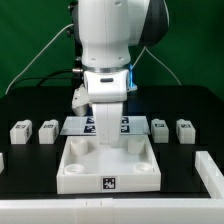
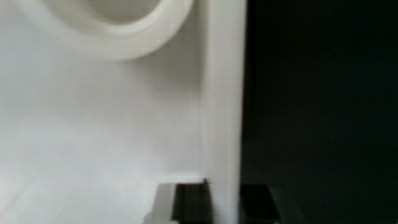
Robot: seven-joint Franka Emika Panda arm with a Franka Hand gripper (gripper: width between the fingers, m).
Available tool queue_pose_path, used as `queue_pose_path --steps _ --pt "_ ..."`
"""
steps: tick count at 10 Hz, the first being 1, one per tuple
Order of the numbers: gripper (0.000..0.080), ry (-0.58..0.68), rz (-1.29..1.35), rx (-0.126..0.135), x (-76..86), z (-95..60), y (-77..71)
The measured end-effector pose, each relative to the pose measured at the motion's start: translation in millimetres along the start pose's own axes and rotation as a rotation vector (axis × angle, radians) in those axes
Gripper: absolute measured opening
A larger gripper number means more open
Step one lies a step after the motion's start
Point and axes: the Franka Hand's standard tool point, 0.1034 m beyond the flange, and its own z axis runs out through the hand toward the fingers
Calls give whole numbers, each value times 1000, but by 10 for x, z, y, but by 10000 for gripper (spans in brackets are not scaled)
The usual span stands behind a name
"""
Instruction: Assemble one leg
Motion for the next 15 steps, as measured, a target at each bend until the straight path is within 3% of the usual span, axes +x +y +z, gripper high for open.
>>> queue_pose_path --steps 4,10,15 --pt "61 1 -4 -3 36 -5 51" --pt "61 29 -7 -45 513 -57 508" --pt "61 45 26 -64 774 -103 649"
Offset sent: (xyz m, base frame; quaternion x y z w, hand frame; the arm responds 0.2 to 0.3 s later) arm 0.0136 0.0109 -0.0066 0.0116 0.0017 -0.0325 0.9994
